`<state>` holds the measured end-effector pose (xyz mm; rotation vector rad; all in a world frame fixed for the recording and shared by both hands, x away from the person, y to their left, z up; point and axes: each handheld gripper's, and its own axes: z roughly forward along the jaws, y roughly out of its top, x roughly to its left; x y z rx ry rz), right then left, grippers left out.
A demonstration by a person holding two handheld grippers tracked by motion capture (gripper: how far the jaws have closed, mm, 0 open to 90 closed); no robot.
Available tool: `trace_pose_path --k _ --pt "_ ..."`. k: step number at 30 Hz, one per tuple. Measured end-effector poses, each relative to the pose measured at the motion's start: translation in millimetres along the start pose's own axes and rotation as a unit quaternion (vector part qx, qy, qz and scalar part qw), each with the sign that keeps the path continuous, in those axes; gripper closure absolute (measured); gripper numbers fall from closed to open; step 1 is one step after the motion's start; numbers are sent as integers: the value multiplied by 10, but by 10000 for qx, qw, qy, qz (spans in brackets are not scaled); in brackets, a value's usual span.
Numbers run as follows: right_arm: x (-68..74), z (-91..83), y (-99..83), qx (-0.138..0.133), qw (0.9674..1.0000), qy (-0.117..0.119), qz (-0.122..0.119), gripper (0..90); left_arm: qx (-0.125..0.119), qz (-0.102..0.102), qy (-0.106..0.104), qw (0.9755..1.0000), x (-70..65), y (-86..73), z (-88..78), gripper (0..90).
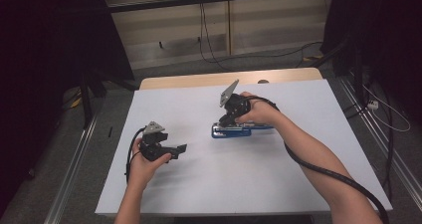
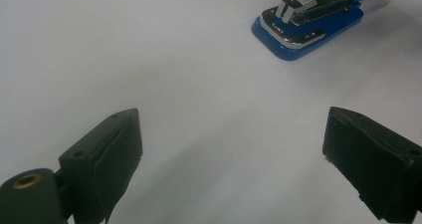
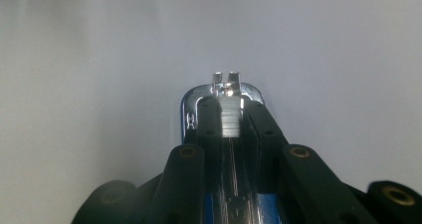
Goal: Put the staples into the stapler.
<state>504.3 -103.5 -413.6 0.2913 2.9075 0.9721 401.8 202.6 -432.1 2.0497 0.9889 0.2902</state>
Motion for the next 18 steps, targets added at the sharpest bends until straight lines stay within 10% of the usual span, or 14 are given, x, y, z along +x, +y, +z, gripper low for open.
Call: trace_pose_path --k 18 --pt "0 26 12 -27 10000 5 22 794 -19 11 17 10000 3 -2 4 88"
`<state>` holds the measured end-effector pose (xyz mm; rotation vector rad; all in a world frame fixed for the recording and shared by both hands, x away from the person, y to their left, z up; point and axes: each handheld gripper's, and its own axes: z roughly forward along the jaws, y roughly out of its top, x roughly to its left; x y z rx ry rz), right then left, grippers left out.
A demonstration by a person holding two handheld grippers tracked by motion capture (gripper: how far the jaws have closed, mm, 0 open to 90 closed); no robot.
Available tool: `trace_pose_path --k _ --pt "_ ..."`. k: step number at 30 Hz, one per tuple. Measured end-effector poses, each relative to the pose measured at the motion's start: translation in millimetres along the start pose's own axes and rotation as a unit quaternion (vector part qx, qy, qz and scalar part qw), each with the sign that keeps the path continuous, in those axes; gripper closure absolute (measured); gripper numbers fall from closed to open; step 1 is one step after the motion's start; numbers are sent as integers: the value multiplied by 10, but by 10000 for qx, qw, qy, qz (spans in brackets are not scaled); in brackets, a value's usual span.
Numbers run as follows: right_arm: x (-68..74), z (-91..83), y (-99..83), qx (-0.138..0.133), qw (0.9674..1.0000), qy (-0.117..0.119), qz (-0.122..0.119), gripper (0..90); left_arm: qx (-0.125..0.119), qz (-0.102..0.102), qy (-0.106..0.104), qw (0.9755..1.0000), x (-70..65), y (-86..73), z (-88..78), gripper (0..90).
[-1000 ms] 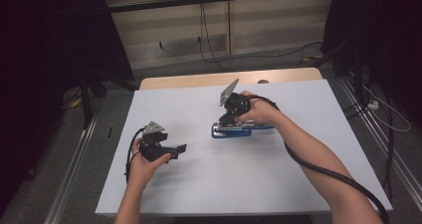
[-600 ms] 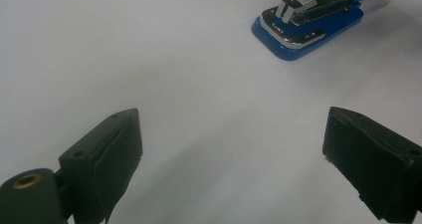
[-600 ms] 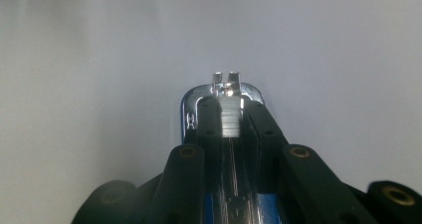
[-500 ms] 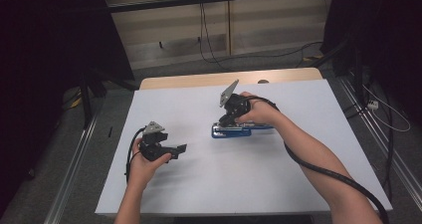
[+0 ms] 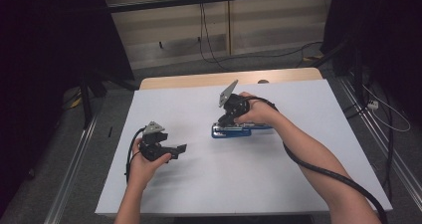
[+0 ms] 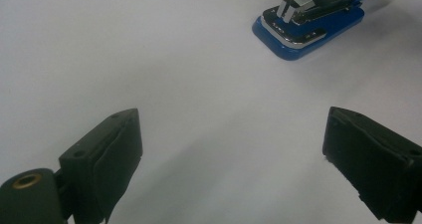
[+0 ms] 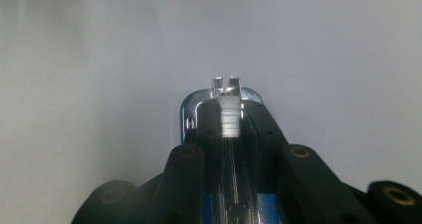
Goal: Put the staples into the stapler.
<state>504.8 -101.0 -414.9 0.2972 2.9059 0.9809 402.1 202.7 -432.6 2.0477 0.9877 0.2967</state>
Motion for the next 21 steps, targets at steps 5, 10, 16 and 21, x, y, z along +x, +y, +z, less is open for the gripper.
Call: trace_pose_path --k 5,10,16,21 --pt "0 14 -3 -25 10000 -4 19 793 13 -10 7 10000 -2 0 4 88" --pt "0 31 8 -43 10000 2 4 793 32 -9 -23 10000 -1 1 6 88" --pt "0 58 23 -56 10000 -16 47 788 4 12 1 10000 2 1 4 88" --pt "5 67 14 -147 9998 -61 155 702 -14 4 -6 10000 -1 3 6 88"
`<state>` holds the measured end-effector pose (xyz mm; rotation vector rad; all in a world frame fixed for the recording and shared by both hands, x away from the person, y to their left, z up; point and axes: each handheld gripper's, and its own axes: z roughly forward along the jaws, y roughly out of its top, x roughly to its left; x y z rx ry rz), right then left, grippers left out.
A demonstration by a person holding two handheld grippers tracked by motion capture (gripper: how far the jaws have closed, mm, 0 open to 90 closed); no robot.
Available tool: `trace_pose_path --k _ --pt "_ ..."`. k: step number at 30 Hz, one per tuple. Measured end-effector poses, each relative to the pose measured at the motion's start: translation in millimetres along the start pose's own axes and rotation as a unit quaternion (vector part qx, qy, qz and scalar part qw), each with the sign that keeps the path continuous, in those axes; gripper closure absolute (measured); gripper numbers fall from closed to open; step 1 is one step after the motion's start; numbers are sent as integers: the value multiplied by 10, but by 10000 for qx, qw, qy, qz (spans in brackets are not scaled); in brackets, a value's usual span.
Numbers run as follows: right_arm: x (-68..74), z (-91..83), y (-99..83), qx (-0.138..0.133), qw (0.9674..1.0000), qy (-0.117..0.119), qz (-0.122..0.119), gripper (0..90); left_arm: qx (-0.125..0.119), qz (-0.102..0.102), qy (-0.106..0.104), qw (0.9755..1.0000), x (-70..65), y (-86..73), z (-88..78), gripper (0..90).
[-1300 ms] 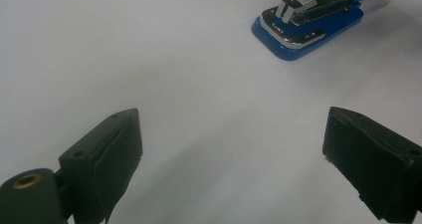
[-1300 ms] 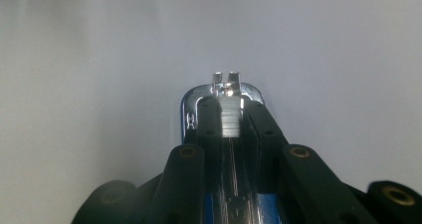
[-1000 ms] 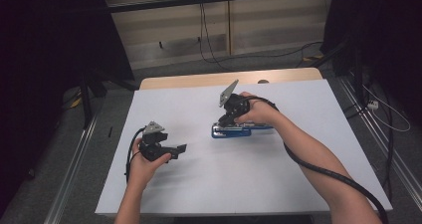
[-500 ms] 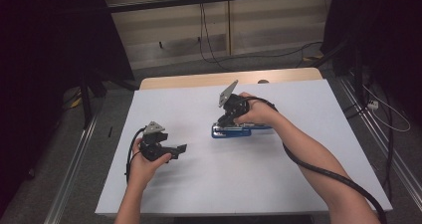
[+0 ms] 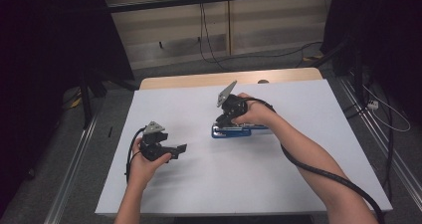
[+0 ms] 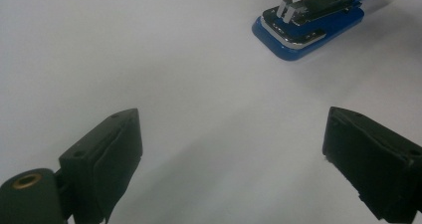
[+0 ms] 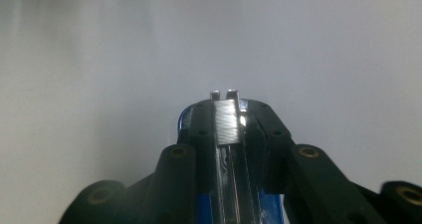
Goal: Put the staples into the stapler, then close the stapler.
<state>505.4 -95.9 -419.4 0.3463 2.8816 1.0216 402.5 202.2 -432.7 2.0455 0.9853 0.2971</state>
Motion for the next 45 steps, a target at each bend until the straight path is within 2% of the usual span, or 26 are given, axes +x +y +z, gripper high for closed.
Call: trace_pose_path --k 5,10,13,18,23,29,35,36,37,45 --pt "18 -68 -43 -75 9998 -114 140 630 14 27 -26 10000 -3 9 4 88" --pt "56 -219 -109 -225 9991 -174 330 579 11 23 -67 10000 -19 17 29 89" --pt "75 -281 -156 -208 9986 -257 410 516 -5 24 -32 10000 -32 18 46 89" --pt "110 -372 -240 -202 9973 -410 574 411 -12 54 -104 9999 -40 30 43 89" --pt "171 -432 -321 -248 9962 -458 697 344 -40 77 -106 9999 -55 43 54 88" --pt "252 -538 -416 -235 9950 -598 763 301 -80 85 -114 9999 -71 64 64 88" --pt "311 -650 -493 -235 9929 -822 823 253 -58 143 -171 9997 -98 89 88 89" --pt "327 -664 -511 -224 9922 -862 876 251 -81 103 -190 9997 -107 92 96 88" --pt "333 -670 -524 -236 9923 -856 865 250 -64 159 -181 9997 -109 101 99 88" --pt "437 -755 -670 -262 9892 -1014 1023 221 -35 190 -244 9995 -141 132 146 90"
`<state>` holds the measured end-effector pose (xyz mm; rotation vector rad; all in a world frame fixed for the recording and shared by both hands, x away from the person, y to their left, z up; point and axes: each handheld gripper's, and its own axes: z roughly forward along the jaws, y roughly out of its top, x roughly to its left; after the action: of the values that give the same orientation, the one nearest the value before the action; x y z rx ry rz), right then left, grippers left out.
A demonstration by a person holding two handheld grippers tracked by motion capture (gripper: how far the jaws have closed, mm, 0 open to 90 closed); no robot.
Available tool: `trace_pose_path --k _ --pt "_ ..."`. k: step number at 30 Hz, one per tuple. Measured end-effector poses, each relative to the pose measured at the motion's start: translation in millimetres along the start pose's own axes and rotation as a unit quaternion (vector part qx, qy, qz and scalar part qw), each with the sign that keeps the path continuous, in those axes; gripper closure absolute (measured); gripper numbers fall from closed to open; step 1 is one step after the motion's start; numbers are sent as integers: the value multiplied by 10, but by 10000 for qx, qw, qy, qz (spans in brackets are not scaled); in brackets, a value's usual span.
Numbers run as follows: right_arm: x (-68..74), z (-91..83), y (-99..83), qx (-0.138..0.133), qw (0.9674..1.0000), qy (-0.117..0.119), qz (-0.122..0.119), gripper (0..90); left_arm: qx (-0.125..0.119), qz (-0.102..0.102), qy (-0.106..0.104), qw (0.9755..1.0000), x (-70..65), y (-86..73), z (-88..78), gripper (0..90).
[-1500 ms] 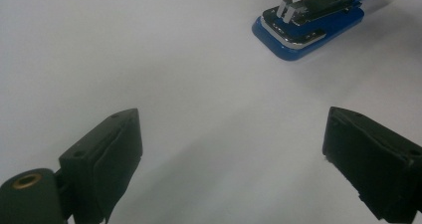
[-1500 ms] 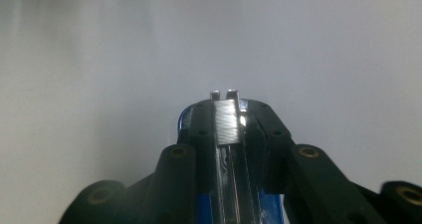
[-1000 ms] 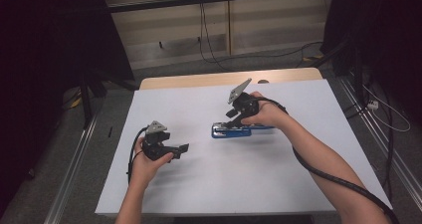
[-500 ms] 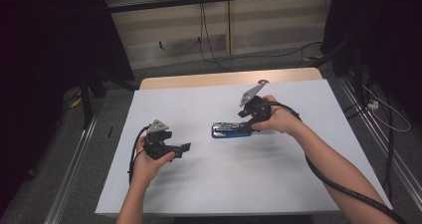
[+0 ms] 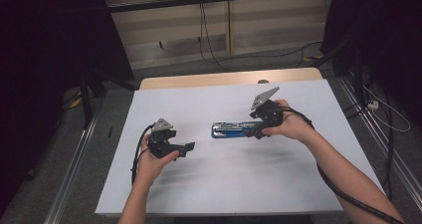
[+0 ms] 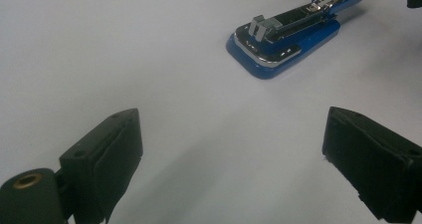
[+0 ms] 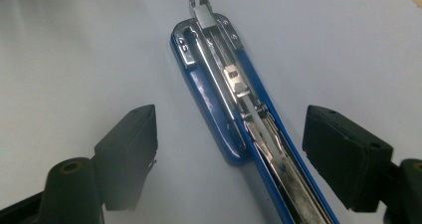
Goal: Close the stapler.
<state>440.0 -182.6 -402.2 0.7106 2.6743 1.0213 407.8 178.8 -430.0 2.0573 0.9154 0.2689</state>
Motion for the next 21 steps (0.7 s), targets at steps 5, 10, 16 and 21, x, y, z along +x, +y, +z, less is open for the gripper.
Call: trace_pose_path --k 5,10,16,21 --pt "11 -78 -85 -59 9999 -69 94 216 -8 11 -1 10000 -19 11 27 91" --pt "33 -151 -145 -71 9998 -168 103 217 1 28 -60 10000 -42 23 53 93" --pt "43 -244 -236 -75 9994 -285 161 217 1 64 -65 10000 -57 33 84 99" --pt "58 -328 -333 -103 9987 -456 211 242 22 91 -79 9999 -89 67 101 103"
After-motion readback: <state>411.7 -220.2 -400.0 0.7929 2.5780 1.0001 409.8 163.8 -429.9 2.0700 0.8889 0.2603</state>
